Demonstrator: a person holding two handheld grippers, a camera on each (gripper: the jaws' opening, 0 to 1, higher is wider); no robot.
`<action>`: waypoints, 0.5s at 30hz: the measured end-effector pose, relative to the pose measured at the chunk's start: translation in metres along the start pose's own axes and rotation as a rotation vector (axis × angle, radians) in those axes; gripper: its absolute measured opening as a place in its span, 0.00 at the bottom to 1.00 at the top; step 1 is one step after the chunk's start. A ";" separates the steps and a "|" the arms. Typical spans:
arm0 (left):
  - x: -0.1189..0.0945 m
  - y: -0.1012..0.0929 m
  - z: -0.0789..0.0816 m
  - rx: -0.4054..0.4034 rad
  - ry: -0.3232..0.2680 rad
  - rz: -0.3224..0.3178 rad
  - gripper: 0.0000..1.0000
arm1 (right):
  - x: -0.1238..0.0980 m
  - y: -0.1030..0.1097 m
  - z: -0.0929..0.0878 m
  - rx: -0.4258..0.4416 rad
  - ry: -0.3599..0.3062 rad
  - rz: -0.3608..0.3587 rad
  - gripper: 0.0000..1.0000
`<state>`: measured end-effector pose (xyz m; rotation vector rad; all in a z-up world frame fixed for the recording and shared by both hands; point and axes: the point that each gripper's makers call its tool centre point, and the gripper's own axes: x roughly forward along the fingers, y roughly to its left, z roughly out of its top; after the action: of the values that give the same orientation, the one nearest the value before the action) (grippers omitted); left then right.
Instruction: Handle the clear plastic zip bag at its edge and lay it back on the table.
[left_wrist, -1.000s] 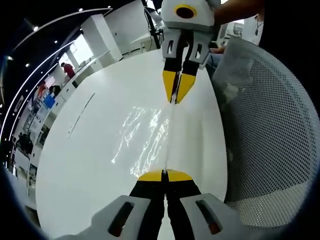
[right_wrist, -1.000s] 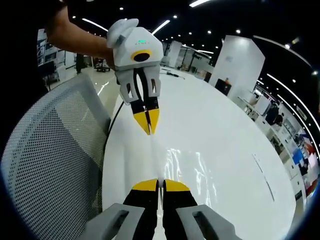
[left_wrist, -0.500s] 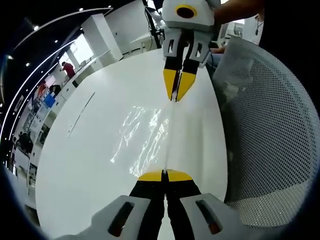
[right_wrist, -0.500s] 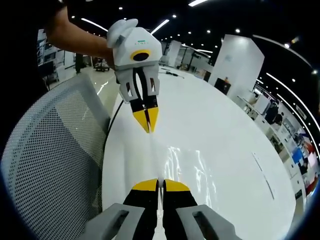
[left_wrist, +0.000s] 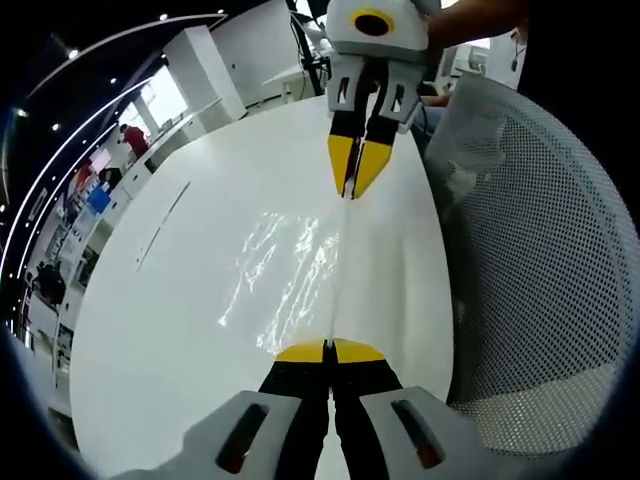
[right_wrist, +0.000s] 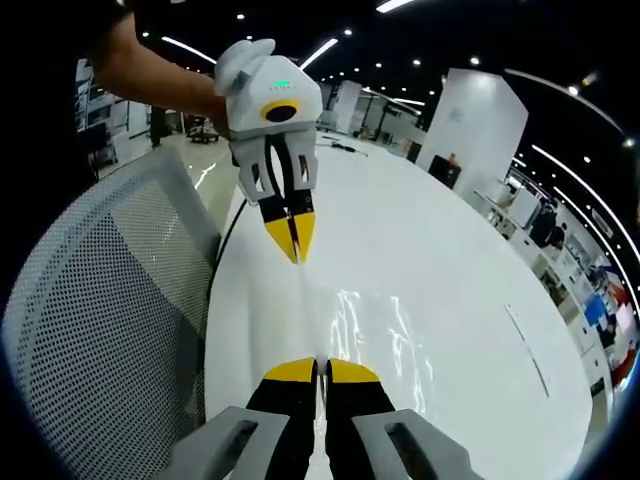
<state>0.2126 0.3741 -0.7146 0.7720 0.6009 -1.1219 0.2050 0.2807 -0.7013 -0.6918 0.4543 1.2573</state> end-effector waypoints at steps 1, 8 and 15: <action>0.000 0.000 0.000 0.000 0.001 0.000 0.00 | 0.000 0.000 0.000 -0.001 0.000 0.000 0.00; 0.000 0.001 -0.002 -0.005 0.002 0.004 0.00 | 0.000 0.000 -0.001 0.003 0.000 -0.003 0.00; 0.000 0.002 -0.002 -0.009 0.000 0.008 0.00 | -0.001 -0.002 -0.002 0.007 -0.001 -0.008 0.00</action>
<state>0.2146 0.3760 -0.7151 0.7657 0.6020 -1.1108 0.2071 0.2779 -0.7013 -0.6868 0.4543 1.2479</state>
